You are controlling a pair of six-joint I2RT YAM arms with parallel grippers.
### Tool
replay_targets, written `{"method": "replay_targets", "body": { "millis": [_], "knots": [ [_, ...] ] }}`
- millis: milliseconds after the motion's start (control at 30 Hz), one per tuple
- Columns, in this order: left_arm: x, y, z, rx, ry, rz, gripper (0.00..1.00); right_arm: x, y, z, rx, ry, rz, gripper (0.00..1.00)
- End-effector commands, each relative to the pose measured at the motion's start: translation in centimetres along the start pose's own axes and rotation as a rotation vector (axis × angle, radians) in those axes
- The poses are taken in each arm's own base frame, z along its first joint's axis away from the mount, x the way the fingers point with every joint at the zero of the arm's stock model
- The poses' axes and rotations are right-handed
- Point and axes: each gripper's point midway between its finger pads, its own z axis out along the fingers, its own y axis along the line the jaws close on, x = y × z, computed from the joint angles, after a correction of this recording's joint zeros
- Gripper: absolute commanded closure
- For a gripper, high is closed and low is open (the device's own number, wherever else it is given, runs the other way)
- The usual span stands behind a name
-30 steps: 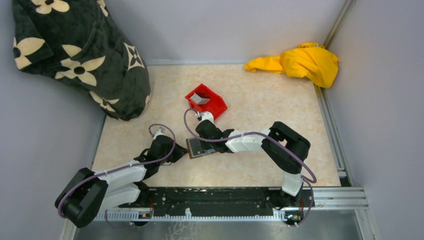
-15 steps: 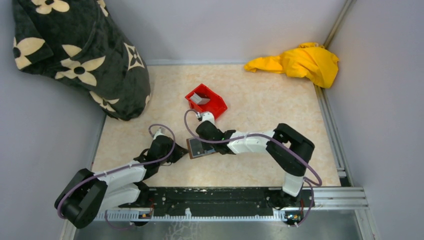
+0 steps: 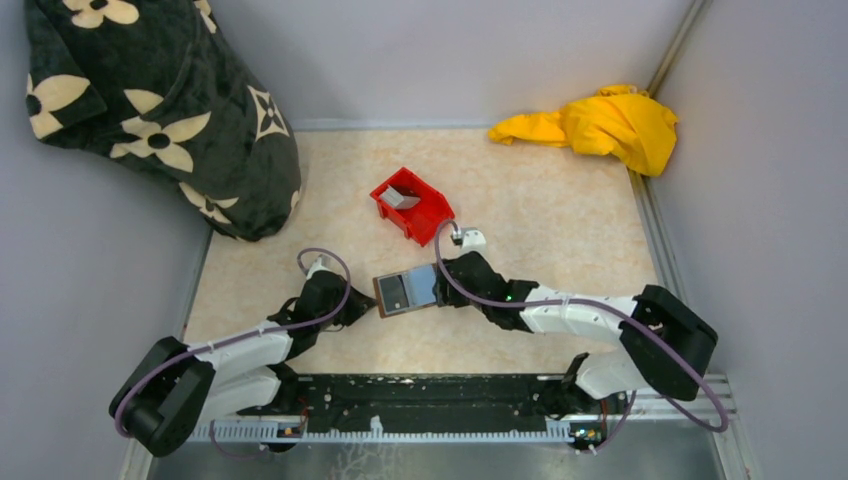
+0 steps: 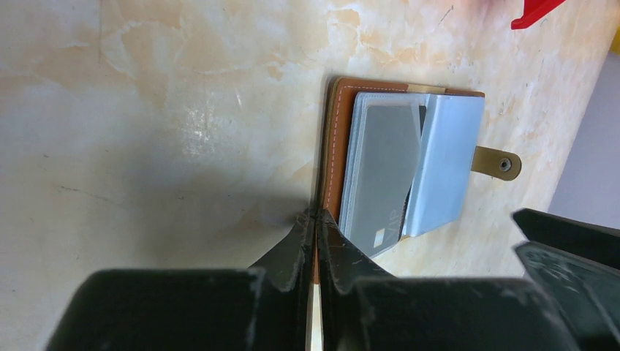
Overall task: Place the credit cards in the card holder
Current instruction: Insert the credit card into the card holder, then close the card holder at the center of the board.
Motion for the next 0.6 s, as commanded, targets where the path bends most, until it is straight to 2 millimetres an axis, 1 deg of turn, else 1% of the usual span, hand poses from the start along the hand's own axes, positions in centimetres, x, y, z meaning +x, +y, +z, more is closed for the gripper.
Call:
{"method": "replay_targets", "body": {
  "millis": [0,100,300,433,567],
  "knots": [
    [1.4,2.8,-0.1,-0.093,0.046,0.021,0.91,0.2,-0.8,0.4,-0.073,-0.039,0.133,0.43],
    [1.5,2.8,0.0,-0.098,0.050,0.024,0.91,0.7,-1.7,1.0,-0.097,-0.039,0.185,0.43],
    [1.4,2.7,0.1,-0.103,0.054,0.027,0.91,1.5,-2.1,2.1,-0.126,-0.006,0.248,0.43],
    [1.3,2.5,0.2,-0.102,0.054,0.028,0.90,2.5,-2.2,2.7,-0.103,0.054,0.252,0.43],
    [1.2,2.3,0.3,-0.103,0.053,0.031,0.91,3.7,-3.0,3.2,-0.032,0.131,0.244,0.44]
  ]
}}
